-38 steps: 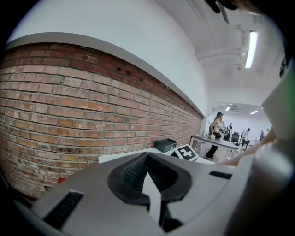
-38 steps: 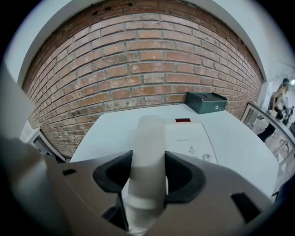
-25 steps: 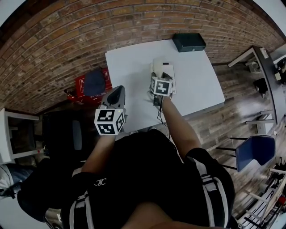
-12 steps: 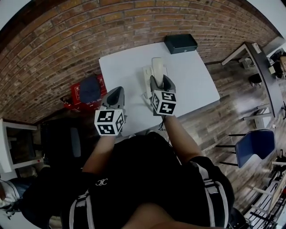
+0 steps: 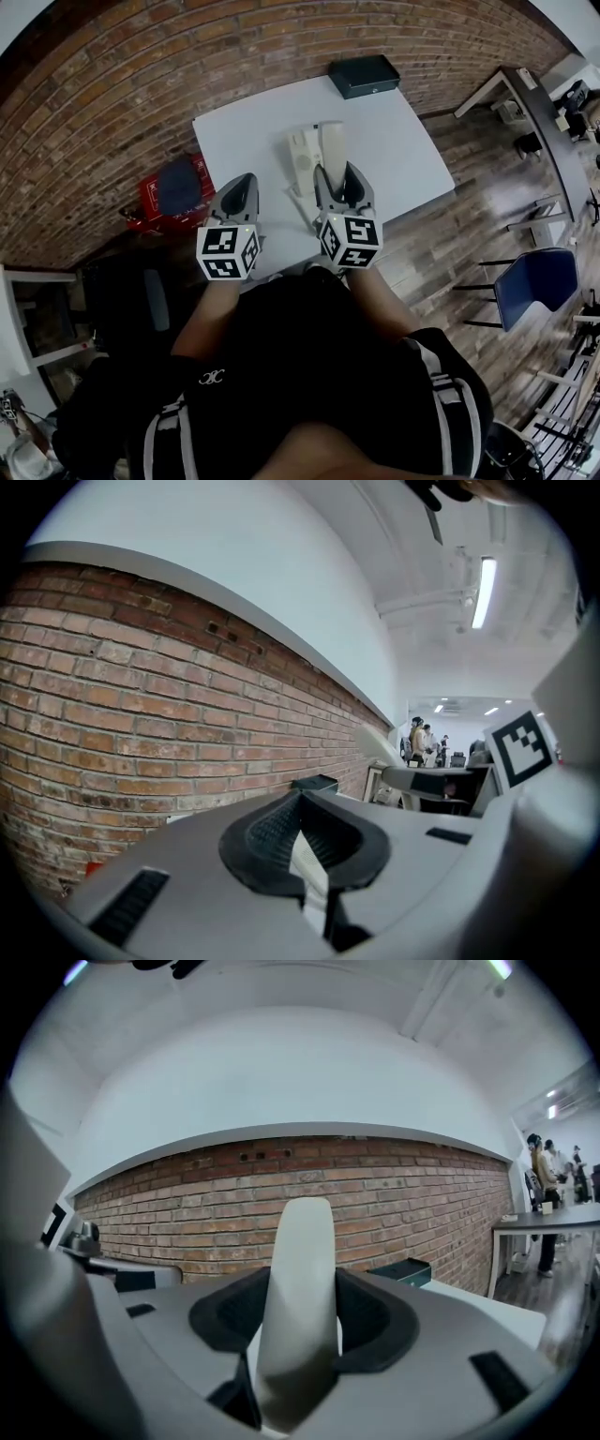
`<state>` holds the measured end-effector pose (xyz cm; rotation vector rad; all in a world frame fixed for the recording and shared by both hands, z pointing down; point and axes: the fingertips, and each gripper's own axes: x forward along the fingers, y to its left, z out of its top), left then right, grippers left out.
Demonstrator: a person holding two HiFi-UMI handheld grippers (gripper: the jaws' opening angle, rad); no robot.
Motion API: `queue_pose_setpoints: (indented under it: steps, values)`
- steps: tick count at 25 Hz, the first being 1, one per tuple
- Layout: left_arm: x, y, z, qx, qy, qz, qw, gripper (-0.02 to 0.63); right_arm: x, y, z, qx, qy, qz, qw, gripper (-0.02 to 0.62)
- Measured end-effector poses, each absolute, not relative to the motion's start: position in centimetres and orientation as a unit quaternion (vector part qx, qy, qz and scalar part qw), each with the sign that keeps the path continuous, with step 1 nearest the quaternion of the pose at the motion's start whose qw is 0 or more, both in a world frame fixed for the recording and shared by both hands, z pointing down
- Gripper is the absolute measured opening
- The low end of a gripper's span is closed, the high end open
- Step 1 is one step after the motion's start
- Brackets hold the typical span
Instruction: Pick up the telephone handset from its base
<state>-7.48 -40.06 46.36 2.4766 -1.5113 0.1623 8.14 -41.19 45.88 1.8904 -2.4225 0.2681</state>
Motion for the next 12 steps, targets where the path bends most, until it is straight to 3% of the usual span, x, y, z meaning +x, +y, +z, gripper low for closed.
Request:
queue_pose_setpoints:
  steps: [12]
  values:
    - [-6.87,-39.96,46.63,0.854,-0.502,0.064,0.122,0.0,8.14,-41.3,45.61,0.614,-0.782,0.107,0.02,0.201]
